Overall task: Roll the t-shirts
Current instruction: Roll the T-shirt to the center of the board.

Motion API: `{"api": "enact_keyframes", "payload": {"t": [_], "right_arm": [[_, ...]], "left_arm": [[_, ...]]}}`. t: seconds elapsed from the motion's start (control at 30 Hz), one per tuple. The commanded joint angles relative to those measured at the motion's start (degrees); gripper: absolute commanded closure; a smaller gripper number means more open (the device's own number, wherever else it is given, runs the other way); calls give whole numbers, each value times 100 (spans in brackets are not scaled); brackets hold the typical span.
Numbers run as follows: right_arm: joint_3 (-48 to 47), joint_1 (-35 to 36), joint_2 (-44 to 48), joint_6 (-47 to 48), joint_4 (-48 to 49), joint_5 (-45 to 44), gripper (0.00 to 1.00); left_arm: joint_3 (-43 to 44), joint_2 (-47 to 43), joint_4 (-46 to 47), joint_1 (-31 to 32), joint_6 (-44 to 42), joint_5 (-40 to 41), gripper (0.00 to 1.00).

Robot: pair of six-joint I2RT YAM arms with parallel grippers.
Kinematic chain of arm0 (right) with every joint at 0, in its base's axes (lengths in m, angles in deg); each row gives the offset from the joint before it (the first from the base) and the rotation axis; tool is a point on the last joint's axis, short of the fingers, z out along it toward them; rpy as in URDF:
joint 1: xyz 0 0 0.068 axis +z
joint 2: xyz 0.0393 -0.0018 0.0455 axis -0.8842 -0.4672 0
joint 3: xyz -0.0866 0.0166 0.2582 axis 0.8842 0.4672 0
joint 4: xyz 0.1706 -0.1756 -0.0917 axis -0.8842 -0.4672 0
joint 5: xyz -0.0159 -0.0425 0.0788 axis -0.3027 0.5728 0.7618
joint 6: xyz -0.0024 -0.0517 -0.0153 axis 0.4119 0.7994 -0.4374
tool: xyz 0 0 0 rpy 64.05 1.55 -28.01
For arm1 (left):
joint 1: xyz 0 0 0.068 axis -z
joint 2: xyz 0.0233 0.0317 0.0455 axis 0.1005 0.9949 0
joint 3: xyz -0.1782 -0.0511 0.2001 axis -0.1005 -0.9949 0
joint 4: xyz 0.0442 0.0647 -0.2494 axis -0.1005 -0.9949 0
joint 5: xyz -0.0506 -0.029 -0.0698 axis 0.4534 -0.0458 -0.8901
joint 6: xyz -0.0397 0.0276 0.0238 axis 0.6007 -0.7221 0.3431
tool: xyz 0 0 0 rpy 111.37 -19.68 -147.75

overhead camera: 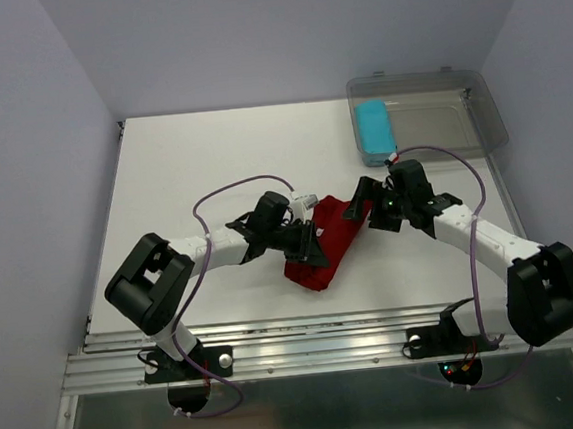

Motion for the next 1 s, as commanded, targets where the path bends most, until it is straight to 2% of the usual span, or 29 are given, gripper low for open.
{"api": "enact_keyframes", "payload": {"t": [0.0,0.23,0.3,0.43,0.6,0.7,0.73,0.77,0.83,0.87,0.93,0.97], "right_arm": [[-47,-26,-394,-398,548,446,1],[331,-26,-492,-942,1171,384,1],[428,-26,-570,-1048,1391,472,4],[586,-26,-843,-1321,1945,587,19],[455,27,-1159,-1348,2113,552,39],[306,27,-1309,-1295,2096,578,65],[279,79,-1370,-1295,2078,587,82],[261,80,-1379,-1312,2078,578,89],[226,80,-1379,-1321,2026,578,99],[200,80,-1379,-1321,1938,561,99],[112,80,-1353,-1321,1754,508,99],[86,80,-1344,-1330,1692,473,99]], "left_arm": [[-58,-51,681,-25,202,-486,100],[-93,-16,716,-34,219,-486,100],[-84,11,725,-34,219,-486,100],[-67,37,725,-34,202,-486,100],[-93,46,655,-34,140,-434,100],[-6,37,393,-34,-17,-346,99],[47,20,243,-34,-96,-206,94],[169,11,-106,-34,-280,-5,74],[302,-50,-494,-34,-474,251,51],[442,-146,-871,-25,-640,383,36],[566,-287,-1215,-16,-782,733,23],[644,-366,-1600,19,-844,892,21]]}}
